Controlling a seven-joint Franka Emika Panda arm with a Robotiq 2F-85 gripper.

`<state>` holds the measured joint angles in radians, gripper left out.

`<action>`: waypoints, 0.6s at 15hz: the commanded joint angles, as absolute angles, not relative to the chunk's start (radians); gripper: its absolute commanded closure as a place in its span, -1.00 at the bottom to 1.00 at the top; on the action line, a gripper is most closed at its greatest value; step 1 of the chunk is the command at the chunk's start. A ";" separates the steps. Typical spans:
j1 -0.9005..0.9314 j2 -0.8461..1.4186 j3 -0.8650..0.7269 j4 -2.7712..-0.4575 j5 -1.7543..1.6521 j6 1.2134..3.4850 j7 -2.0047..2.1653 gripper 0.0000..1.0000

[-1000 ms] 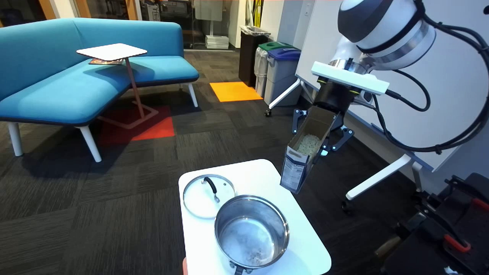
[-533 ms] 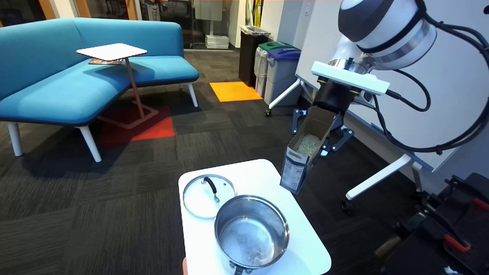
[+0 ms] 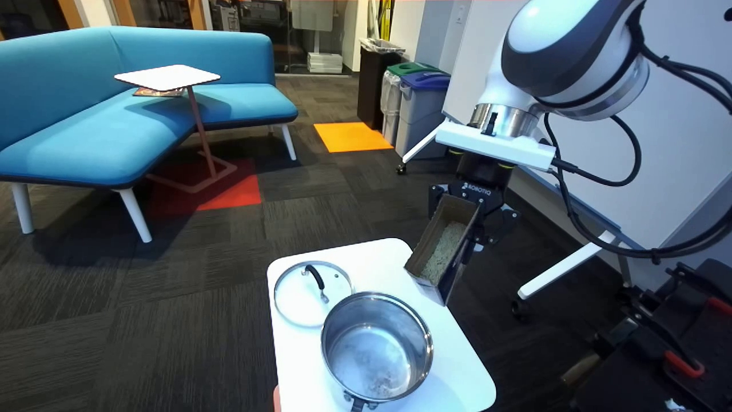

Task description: Pour some of the contents of the blue box into the silver pot and close the pot with the glass lid

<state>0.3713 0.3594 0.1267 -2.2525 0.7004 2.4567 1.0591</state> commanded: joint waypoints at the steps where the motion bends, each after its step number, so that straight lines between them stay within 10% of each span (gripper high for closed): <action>1: 0.400 0.347 0.135 -2.265 0.591 2.509 1.243 0.66; 9: 0.458 0.378 0.117 -2.261 0.309 2.635 1.648 0.66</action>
